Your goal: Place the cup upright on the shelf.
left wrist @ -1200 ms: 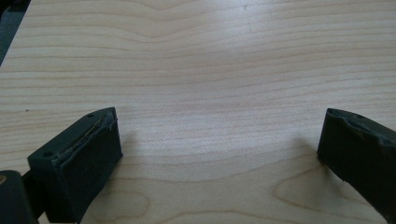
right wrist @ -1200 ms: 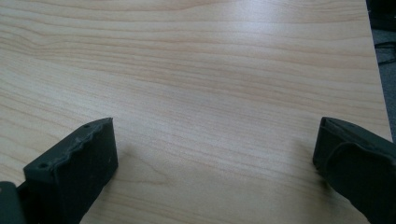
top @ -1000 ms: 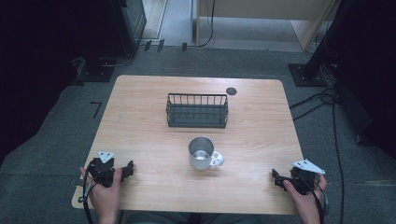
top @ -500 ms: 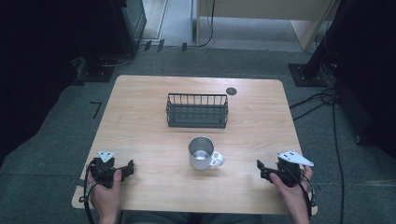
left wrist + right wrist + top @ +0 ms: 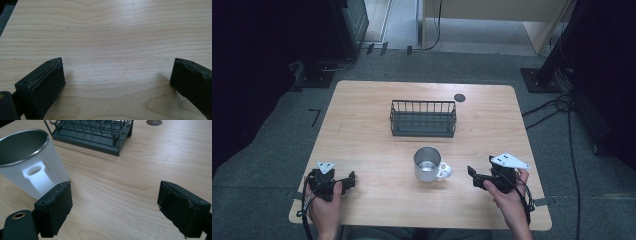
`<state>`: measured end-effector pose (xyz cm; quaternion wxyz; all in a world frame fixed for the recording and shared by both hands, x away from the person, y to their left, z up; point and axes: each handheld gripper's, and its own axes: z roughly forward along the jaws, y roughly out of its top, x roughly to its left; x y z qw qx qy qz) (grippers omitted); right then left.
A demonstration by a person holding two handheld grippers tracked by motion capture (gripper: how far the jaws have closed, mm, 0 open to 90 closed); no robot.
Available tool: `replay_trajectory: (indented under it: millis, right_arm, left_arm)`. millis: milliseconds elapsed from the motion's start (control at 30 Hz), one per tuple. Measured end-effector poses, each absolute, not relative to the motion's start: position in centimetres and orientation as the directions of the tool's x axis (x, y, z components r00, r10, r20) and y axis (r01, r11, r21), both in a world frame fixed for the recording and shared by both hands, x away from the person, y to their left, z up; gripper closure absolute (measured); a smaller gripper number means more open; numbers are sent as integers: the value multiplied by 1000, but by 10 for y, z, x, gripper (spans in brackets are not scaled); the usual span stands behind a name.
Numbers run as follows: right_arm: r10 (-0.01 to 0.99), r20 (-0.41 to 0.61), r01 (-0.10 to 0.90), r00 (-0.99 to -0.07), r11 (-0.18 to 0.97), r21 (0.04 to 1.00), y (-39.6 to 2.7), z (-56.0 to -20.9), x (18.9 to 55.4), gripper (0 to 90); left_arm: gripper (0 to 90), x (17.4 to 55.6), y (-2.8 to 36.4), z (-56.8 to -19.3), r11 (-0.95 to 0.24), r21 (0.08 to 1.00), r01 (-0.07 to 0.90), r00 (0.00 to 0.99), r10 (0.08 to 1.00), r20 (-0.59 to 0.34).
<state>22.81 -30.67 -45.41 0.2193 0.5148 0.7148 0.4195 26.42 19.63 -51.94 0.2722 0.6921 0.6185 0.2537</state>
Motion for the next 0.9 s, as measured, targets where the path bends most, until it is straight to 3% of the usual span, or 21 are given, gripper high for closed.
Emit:
replay_trajectory:
  millis: [567, 900]
  right_arm:
    - [865, 147, 534, -480, 155, 831, -266, -444, 234, 0]
    - [815, 181, 528, -551, 173, 831, -239, -444, 241, 0]
  left_arm:
    - [0, 264, 196, -519, -86, 691, 718, 106, 994, 14]
    - [0, 264, 196, -519, -86, 691, 718, 106, 994, 14]
